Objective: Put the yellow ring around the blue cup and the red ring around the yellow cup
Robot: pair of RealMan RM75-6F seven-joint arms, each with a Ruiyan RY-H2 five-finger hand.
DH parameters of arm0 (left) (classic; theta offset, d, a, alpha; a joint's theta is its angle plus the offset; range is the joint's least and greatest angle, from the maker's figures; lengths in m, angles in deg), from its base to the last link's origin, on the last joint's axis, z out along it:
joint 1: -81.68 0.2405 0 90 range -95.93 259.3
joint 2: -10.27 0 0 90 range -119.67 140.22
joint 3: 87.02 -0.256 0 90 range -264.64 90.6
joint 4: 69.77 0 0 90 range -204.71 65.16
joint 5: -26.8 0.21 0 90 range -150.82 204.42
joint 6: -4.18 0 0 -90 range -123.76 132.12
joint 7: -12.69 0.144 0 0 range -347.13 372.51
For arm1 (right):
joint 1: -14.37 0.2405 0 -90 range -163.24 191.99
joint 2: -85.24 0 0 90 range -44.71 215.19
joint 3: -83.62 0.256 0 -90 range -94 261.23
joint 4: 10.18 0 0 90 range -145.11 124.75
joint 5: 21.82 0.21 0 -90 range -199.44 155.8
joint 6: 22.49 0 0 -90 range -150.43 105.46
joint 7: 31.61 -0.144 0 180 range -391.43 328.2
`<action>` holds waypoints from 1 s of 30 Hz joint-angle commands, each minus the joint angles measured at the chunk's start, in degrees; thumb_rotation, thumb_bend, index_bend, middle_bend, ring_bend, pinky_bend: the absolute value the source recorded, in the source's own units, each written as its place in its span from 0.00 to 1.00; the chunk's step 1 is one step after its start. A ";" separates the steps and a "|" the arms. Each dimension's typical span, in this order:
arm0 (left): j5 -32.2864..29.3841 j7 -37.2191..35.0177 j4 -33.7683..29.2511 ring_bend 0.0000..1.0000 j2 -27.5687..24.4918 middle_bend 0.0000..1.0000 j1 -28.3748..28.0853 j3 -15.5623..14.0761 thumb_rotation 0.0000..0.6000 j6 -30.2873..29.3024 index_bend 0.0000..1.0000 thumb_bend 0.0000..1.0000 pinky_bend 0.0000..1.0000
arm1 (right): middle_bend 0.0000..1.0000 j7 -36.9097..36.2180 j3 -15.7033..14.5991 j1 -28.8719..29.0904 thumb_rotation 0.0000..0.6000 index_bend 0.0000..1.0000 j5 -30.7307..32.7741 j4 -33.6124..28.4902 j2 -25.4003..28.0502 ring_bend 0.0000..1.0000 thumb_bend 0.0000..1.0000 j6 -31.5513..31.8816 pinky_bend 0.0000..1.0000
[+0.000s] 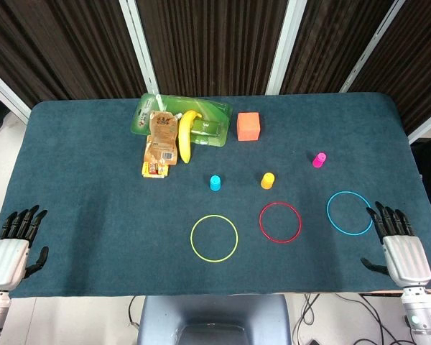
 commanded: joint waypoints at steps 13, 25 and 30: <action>0.17 -2.09 -0.20 0.00 -0.61 0.00 -0.48 -0.26 1.00 1.70 0.00 0.45 0.00 | 0.00 -0.83 1.12 13.41 1.00 0.10 -8.19 1.25 -4.96 0.00 0.17 -14.56 0.00; -0.55 -4.62 -0.39 0.00 -1.94 0.00 -0.79 -0.17 1.00 2.70 0.00 0.46 0.00 | 0.00 0.92 3.48 28.16 1.00 0.46 -9.22 5.97 -17.61 0.00 0.29 -29.08 0.00; -0.29 -5.89 -0.37 0.00 -2.41 0.00 -0.74 -0.24 1.00 2.52 0.00 0.46 0.00 | 0.00 0.21 2.66 30.90 1.00 0.55 -10.35 9.47 -22.58 0.00 0.34 -29.93 0.00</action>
